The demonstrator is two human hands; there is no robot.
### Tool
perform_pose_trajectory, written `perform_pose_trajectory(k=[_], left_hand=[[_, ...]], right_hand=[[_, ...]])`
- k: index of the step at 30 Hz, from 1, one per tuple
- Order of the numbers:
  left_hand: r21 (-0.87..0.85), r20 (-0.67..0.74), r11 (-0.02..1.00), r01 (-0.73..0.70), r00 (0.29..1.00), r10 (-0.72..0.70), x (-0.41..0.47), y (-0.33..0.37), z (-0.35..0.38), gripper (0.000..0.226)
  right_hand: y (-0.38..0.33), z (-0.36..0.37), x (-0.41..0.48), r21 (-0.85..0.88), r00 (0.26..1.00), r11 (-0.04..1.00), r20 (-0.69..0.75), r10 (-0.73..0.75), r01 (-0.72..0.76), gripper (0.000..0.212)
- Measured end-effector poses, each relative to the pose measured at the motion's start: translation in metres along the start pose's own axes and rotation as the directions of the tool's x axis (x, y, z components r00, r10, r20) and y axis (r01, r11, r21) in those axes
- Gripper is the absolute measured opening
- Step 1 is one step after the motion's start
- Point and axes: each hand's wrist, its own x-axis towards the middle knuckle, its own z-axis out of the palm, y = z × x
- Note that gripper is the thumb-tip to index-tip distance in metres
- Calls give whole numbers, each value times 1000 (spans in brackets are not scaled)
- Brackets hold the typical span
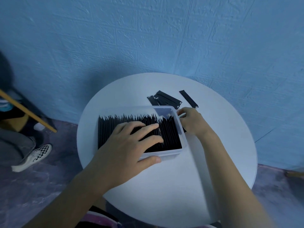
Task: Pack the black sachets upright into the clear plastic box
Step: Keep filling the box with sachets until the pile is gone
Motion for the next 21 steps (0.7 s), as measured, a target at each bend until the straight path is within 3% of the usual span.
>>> perform_pose_trajectory(k=[3, 10, 18, 21], left_hand=[[-7, -1, 1000, 1, 1000, -1, 0, 0, 0, 41], [-4, -1, 1000, -3, 1000, 3, 0, 1, -1, 41], [-3, -21, 1000, -10, 1000, 10, 0, 2, -2, 40], [1, -20, 1000, -9, 1000, 9, 0, 1, -1, 41]], right_hand=[[4, -4, -4, 21, 1000, 1000, 1, -5, 5, 7], [12, -15, -17, 245, 998, 969, -67, -9, 25, 20], [-15, -43, -54, 293, 985, 952, -169, -40, 89, 9], [-41, -44, -81, 328, 987, 932, -105, -123, 151, 13]])
